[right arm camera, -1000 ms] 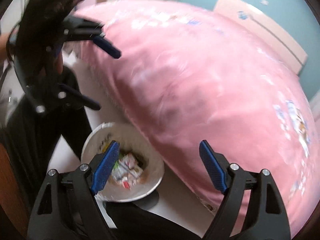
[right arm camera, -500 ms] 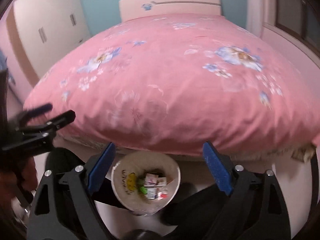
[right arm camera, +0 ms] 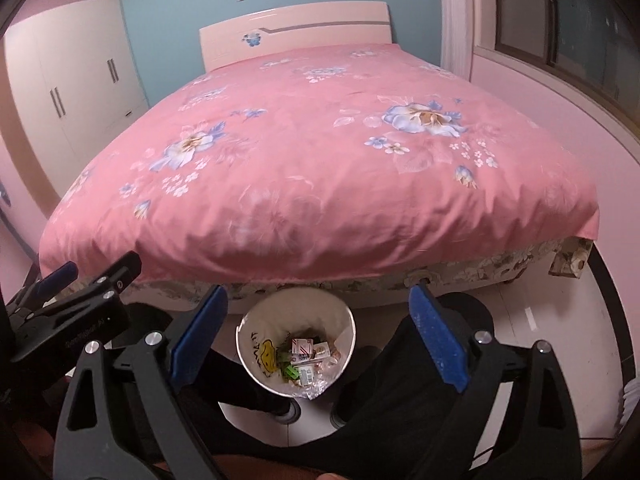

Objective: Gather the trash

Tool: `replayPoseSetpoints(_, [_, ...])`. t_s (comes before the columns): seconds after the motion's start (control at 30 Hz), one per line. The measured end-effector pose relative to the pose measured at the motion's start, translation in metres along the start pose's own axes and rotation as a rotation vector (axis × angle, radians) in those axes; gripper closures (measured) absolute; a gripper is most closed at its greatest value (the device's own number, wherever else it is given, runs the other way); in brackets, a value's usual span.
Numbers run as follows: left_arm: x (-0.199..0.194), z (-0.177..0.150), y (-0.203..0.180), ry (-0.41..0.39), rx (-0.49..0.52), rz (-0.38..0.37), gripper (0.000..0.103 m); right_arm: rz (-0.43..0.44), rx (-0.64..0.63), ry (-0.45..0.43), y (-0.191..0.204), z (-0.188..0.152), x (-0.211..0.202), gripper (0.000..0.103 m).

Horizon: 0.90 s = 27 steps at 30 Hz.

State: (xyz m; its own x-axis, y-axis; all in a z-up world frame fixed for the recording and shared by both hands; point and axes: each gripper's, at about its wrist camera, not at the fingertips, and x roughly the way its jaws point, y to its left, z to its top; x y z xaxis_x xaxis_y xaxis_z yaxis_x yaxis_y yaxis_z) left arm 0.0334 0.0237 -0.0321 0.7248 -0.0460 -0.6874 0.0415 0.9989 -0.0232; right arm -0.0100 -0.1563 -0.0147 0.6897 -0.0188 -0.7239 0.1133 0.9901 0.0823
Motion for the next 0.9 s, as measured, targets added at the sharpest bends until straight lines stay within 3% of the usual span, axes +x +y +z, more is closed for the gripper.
replayPoseSetpoints(0.07, [-0.007, -0.006, -0.004, -0.003, 0.019, -0.023, 0.004, -0.003, -0.009, -0.007, 0.001, -0.003, -0.005, 0.013])
replayPoseSetpoints(0.37, [-0.026, -0.005, -0.019, -0.059, 0.075, 0.020, 0.004, -0.009, -0.032, -0.028, 0.002, -0.006, -0.018, 0.013])
replayPoseSetpoints(0.9, [-0.040, 0.005, -0.031, -0.084, 0.084, 0.056, 0.004, -0.036, -0.051, -0.069, 0.002, 0.004, -0.035, 0.013])
